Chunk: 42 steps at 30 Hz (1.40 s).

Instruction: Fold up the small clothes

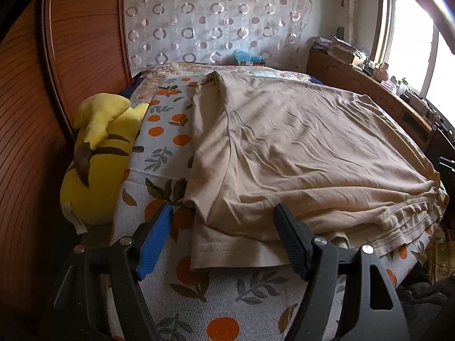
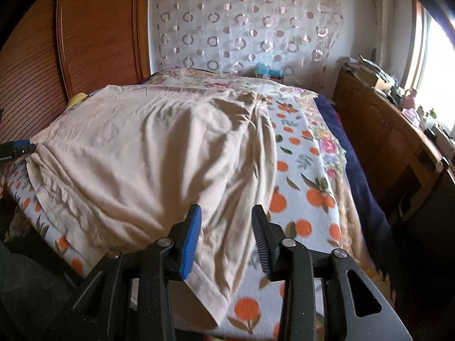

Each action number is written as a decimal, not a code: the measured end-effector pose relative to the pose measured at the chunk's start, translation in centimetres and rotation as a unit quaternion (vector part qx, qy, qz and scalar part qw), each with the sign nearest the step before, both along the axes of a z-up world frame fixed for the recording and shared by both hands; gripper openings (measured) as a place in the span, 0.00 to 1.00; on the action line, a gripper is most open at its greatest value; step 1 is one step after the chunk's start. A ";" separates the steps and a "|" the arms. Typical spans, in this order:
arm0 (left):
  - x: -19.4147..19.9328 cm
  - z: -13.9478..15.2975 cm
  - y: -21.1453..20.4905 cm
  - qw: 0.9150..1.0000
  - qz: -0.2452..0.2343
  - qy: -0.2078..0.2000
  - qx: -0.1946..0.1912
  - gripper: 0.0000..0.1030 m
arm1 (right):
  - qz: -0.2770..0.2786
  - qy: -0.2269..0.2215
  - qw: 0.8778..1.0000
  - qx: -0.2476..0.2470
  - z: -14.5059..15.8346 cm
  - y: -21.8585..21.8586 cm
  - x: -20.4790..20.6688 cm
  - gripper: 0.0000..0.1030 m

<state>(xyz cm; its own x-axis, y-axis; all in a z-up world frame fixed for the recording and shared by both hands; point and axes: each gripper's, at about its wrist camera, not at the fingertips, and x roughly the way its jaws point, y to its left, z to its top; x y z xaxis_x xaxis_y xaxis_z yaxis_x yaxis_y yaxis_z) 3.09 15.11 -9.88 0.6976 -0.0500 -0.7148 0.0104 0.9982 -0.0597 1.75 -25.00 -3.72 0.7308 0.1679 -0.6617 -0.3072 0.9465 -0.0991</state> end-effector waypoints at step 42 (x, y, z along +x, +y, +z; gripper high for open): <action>0.6 -0.7 0.9 0.999 0.008 0.006 -0.037 0.41 | 0.118 0.064 0.991 0.006 -4.6 10.5 8.1 0.69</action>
<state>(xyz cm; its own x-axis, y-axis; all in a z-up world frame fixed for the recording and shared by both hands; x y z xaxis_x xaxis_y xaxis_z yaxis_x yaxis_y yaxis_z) 3.72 16.01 -10.55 0.6898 -0.0918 -0.7182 -0.0064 0.9911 -0.1328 9.85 -14.47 -8.35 0.5806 0.3334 -0.7428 -0.5301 0.8473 -0.0340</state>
